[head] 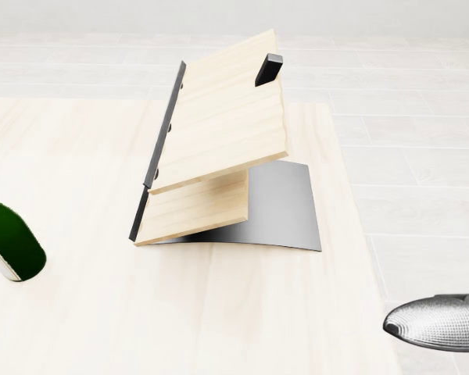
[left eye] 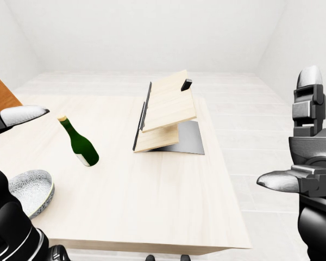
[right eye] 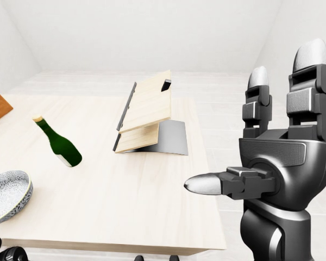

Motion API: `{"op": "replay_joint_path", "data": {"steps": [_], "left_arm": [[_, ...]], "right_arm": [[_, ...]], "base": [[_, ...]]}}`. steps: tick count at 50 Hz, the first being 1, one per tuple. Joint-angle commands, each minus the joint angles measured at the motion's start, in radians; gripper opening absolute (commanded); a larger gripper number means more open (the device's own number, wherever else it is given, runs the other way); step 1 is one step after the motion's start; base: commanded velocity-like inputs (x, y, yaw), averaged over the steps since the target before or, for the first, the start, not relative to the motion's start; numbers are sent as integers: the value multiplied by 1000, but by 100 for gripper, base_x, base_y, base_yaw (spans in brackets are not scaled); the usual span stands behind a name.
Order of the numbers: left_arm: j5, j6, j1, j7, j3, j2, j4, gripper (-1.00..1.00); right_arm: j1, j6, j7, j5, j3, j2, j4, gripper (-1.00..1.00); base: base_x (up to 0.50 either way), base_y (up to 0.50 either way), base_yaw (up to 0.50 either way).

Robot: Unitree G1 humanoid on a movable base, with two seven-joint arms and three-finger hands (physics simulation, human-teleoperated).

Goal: Put the wine bottle on the wine rack.

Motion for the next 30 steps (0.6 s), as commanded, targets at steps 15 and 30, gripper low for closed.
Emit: {"op": "replay_joint_path", "data": {"steps": [15, 30], "left_arm": [[50, 0, 133, -96, 67, 37, 278, 100], [78, 0, 129, -121, 47, 37, 474, 100]], "right_arm": [[34, 0, 59, -114, -56, 109, 0, 100], [25, 0, 127, -187, -51, 171, 0, 100]], "base": [[0, 0, 0], [0, 0, 0]]}}
